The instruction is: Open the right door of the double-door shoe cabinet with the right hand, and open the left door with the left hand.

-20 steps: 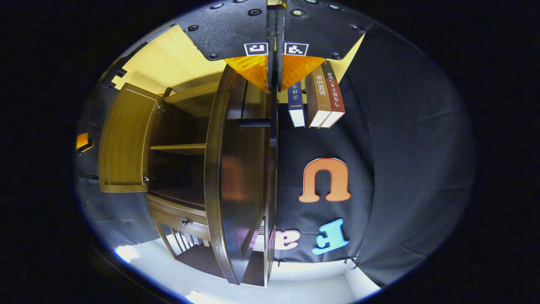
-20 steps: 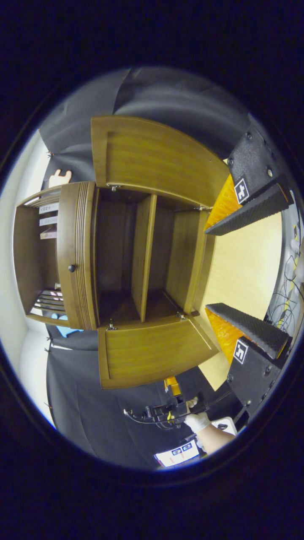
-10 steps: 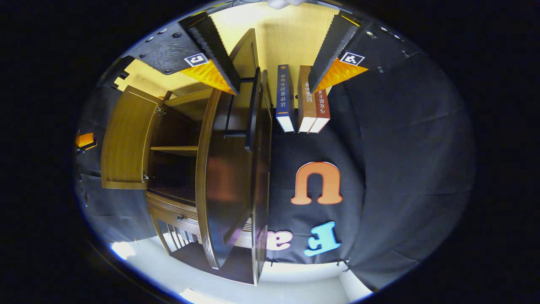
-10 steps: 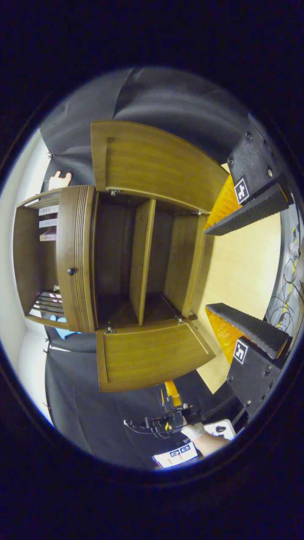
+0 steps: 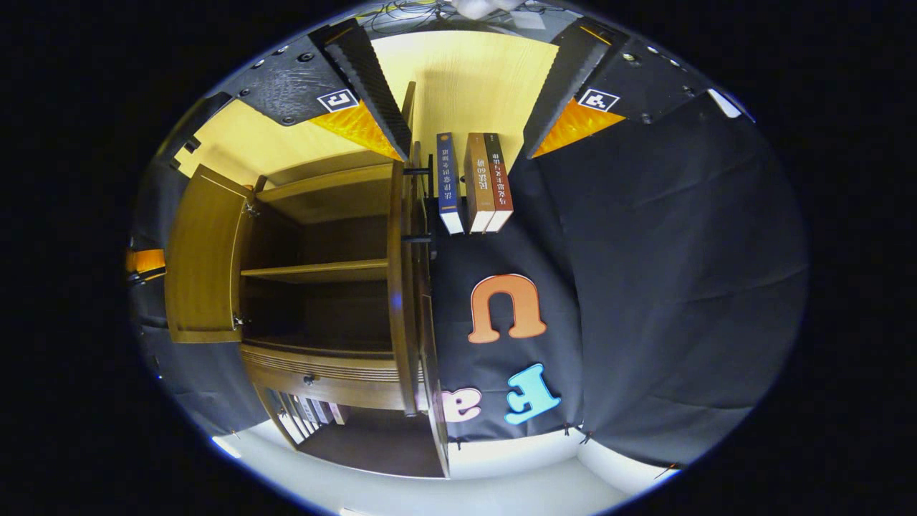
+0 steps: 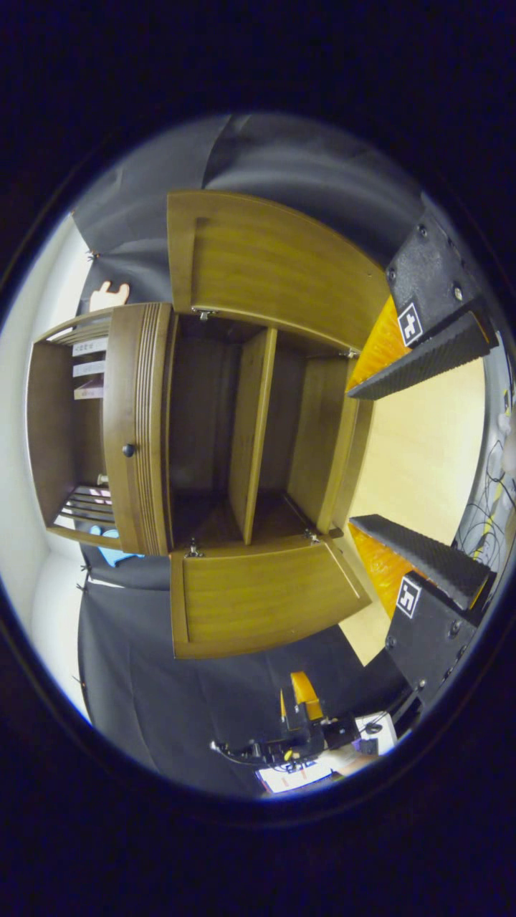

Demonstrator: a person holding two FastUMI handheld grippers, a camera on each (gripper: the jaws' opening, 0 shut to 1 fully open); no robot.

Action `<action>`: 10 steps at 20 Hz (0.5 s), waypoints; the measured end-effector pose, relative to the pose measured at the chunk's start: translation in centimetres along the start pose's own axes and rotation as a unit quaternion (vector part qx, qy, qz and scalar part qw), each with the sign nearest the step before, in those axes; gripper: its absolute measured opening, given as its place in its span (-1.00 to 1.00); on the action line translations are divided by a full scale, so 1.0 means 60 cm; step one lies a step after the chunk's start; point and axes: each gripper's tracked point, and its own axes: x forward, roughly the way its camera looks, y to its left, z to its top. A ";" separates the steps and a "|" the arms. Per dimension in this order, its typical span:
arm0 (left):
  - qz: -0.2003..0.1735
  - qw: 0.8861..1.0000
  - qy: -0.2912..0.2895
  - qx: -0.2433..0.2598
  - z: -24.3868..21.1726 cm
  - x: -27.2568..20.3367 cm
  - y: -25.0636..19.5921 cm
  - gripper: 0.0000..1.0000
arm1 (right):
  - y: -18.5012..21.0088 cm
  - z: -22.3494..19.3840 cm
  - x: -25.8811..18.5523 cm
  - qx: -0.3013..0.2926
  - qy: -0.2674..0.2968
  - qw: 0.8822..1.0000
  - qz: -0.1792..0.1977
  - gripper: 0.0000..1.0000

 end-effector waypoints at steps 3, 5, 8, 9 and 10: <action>-0.002 1.000 -0.016 0.011 0.053 -0.026 -0.044 0.89 | 0.000 0.007 -0.001 0.007 -0.009 1.000 -0.002 1.00; -0.011 0.999 -0.035 0.013 0.094 -0.036 -0.083 1.00 | -0.004 0.013 -0.005 0.015 -0.017 1.000 -0.006 1.00; -0.007 0.999 -0.040 -0.002 0.134 -0.039 -0.137 0.92 | -0.014 0.030 -0.013 0.029 -0.034 0.999 -0.015 1.00; -0.012 0.999 -0.048 -0.014 0.150 -0.038 -0.160 1.00 | -0.021 0.035 -0.018 0.034 -0.042 0.998 -0.021 1.00; -0.017 0.998 -0.055 -0.019 0.161 -0.041 -0.184 1.00 | -0.030 0.042 -0.022 0.039 -0.049 0.998 -0.029 1.00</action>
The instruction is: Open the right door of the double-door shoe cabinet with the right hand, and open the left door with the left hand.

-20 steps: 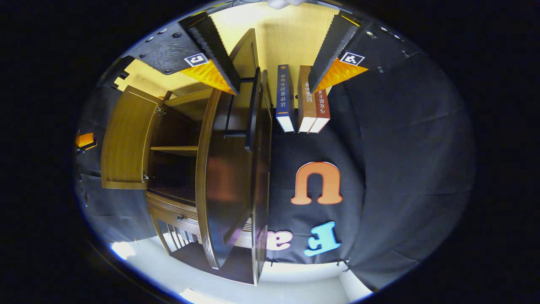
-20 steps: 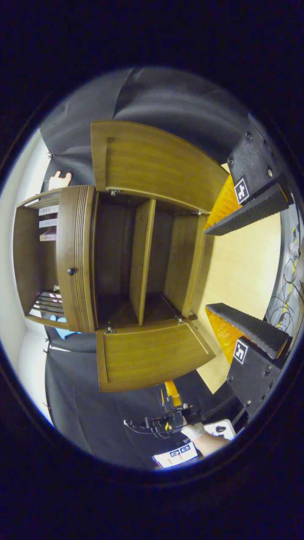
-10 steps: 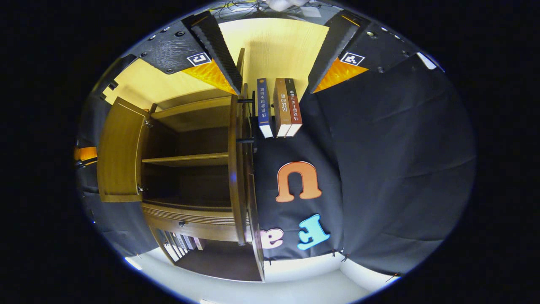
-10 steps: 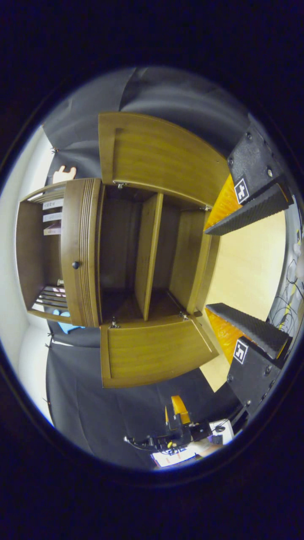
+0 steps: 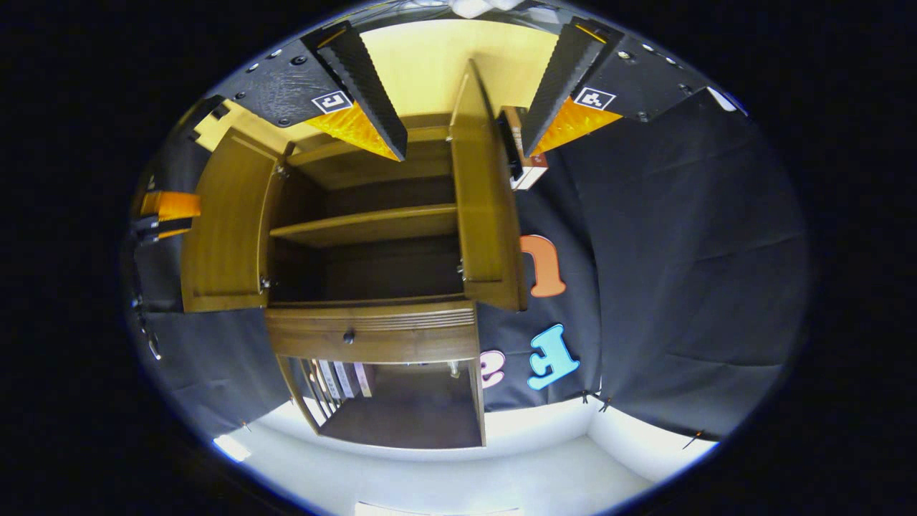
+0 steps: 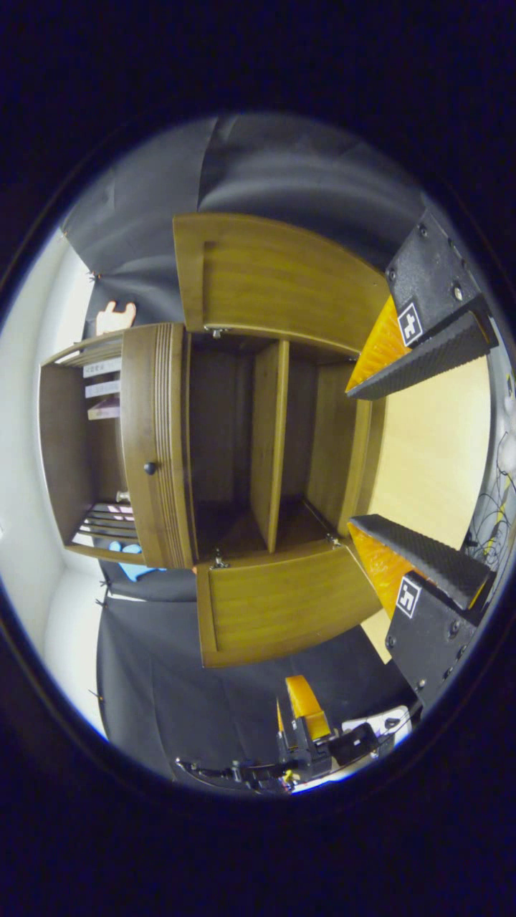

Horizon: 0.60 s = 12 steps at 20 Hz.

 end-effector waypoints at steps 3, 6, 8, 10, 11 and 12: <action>-0.005 1.000 -0.021 -0.009 0.018 0.014 -0.052 0.92 | -0.030 0.011 -0.011 0.015 -0.017 0.999 -0.027 1.00; -0.008 1.000 -0.008 -0.008 -0.011 0.019 -0.097 0.86 | -0.061 0.013 -0.025 0.023 -0.026 0.998 -0.054 1.00; -0.010 1.000 0.007 -0.024 -0.026 0.020 -0.124 0.92 | -0.080 0.011 -0.034 0.022 -0.031 0.997 -0.070 1.00; -0.009 1.000 0.011 -0.026 -0.031 0.019 -0.139 0.93 | -0.099 0.009 -0.041 0.021 -0.035 0.995 -0.087 1.00; -0.004 1.000 0.005 -0.023 -0.026 0.020 -0.141 0.93 | -0.105 0.006 -0.043 0.022 -0.032 0.995 -0.092 1.00; -0.008 1.000 0.003 -0.022 -0.024 0.020 -0.149 0.93 | -0.109 0.004 -0.044 0.024 -0.030 0.995 -0.095 1.00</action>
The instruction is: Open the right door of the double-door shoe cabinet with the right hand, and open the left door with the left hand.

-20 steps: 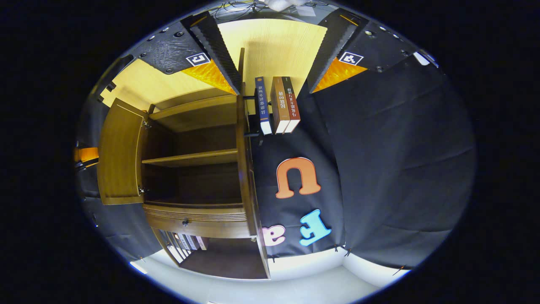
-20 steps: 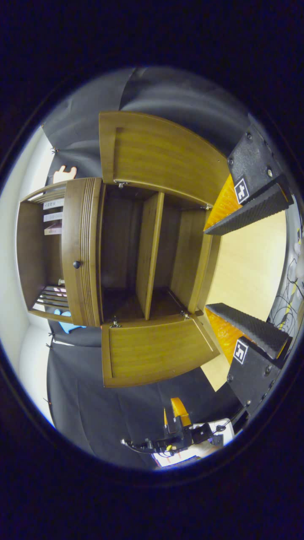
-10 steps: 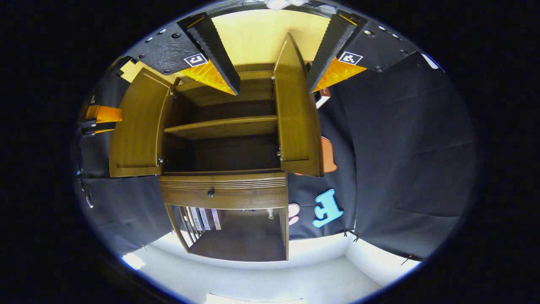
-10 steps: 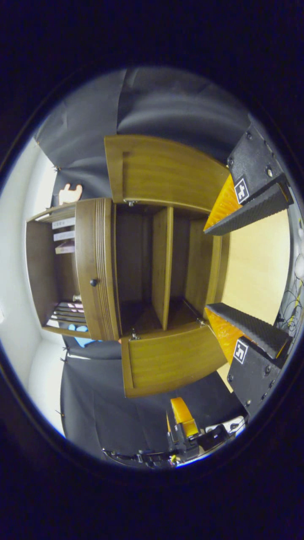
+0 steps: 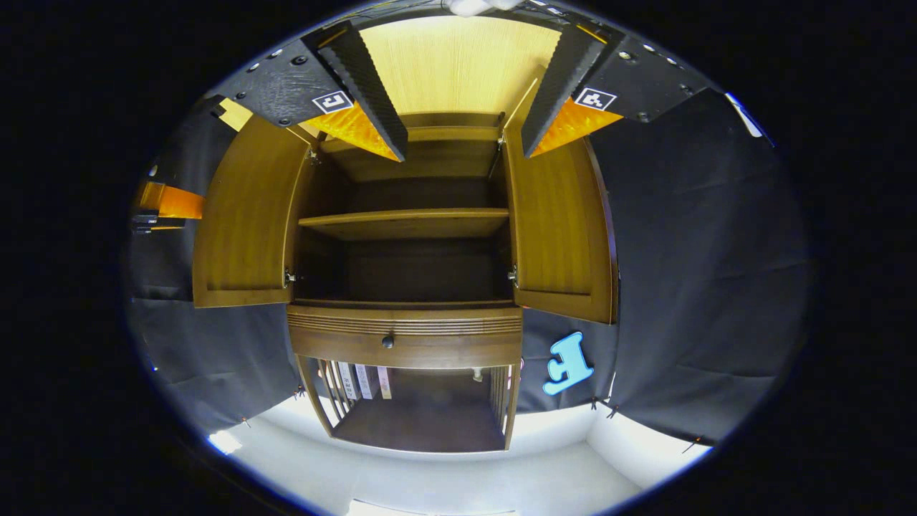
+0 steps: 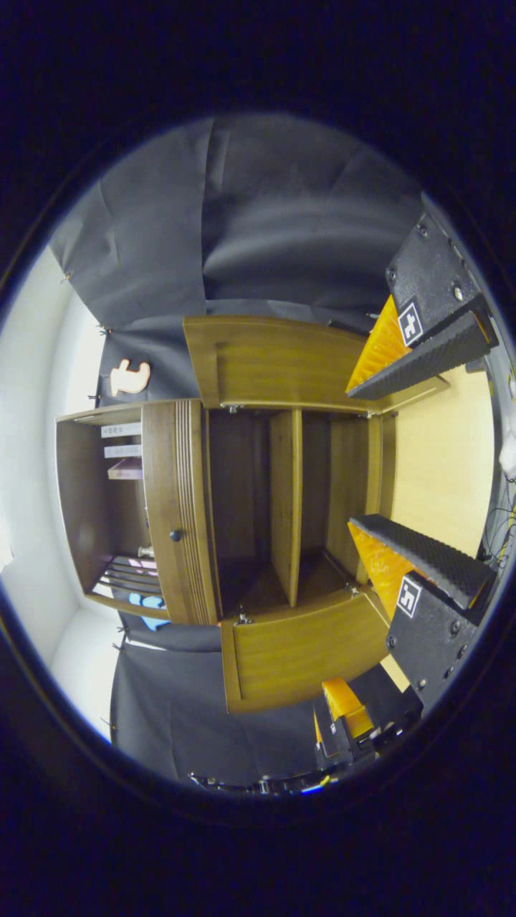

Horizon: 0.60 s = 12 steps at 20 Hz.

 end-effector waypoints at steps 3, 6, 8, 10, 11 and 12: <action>-0.017 1.000 0.002 -0.007 -0.002 -0.003 -0.024 0.92 | -0.008 -0.002 -0.001 0.007 0.002 1.000 -0.005 1.00; -0.015 1.000 0.004 -0.007 -0.001 -0.005 -0.027 0.92 | -0.011 0.000 -0.003 0.007 0.000 1.000 -0.006 1.00; -0.009 1.000 0.004 -0.001 0.000 -0.008 -0.020 0.93 | -0.015 -0.001 -0.003 0.006 -0.001 1.000 -0.009 1.00; -0.004 1.000 0.002 0.000 0.000 -0.011 -0.017 0.92 | -0.021 -0.004 -0.003 0.005 0.001 1.000 -0.017 1.00; -0.003 1.000 0.002 -0.001 0.000 -0.014 -0.017 0.92 | -0.023 -0.006 -0.002 0.006 0.001 1.000 -0.020 1.00; -0.003 1.000 0.001 -0.001 0.003 -0.016 -0.016 0.93 | -0.022 -0.006 -0.004 0.006 0.001 1.000 -0.020 1.00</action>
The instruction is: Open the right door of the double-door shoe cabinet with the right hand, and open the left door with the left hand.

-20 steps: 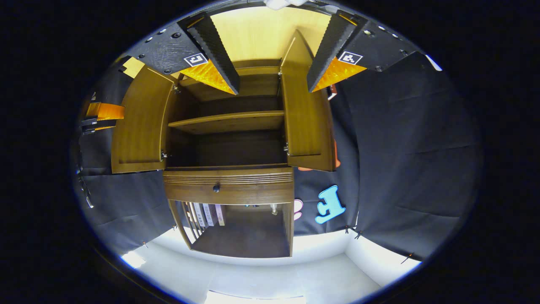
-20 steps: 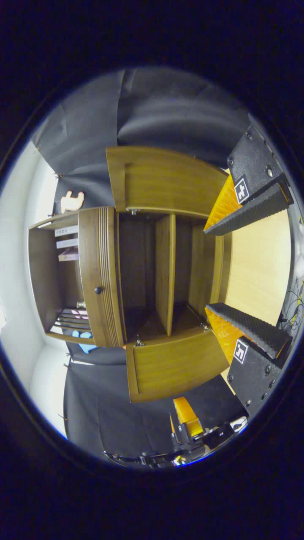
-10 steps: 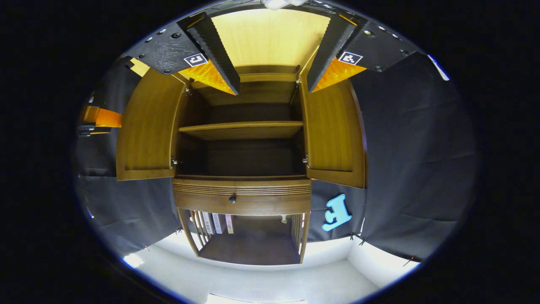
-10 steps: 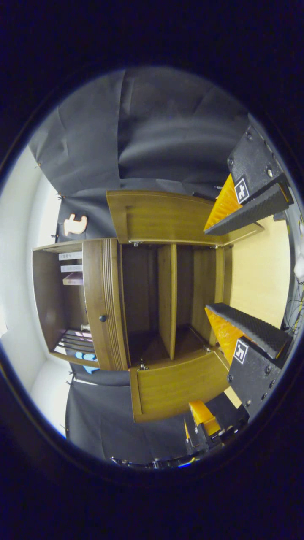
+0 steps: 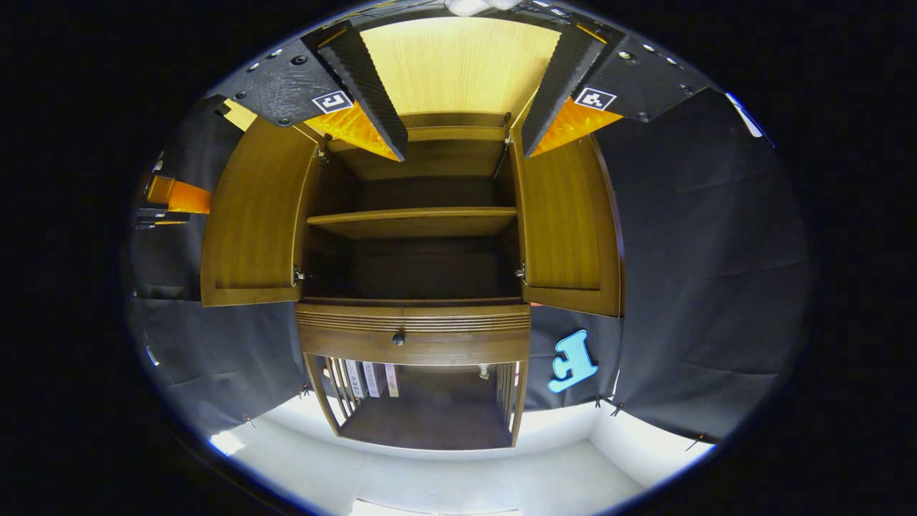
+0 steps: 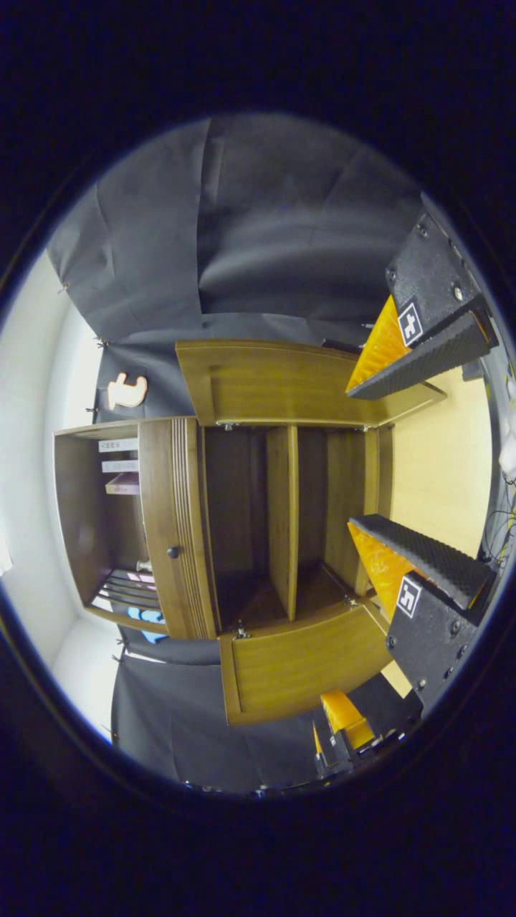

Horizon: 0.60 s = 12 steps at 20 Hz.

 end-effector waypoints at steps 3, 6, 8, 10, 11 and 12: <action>0.001 1.000 -0.004 0.004 0.005 -0.002 -0.001 0.92 | 0.003 0.002 -0.003 0.000 -0.002 1.000 0.002 1.00; 0.001 1.000 -0.007 -0.001 0.009 -0.005 -0.006 0.93 | 0.000 0.005 -0.006 -0.001 -0.004 1.000 0.001 1.00; 0.001 1.000 -0.010 0.001 0.012 -0.004 -0.008 0.92 | -0.004 0.008 -0.005 -0.001 -0.007 1.000 -0.002 1.00; 0.002 1.000 -0.011 0.005 0.011 -0.007 -0.010 0.93 | -0.004 0.008 -0.005 -0.001 -0.006 1.000 -0.001 1.00; 0.002 1.000 -0.011 0.006 0.011 -0.008 -0.012 0.93 | -0.002 0.008 -0.004 -0.001 -0.006 1.000 0.001 1.00; 0.002 1.000 -0.010 0.007 0.011 -0.008 -0.014 0.92 | -0.001 0.006 -0.004 -0.002 -0.005 1.000 0.002 1.00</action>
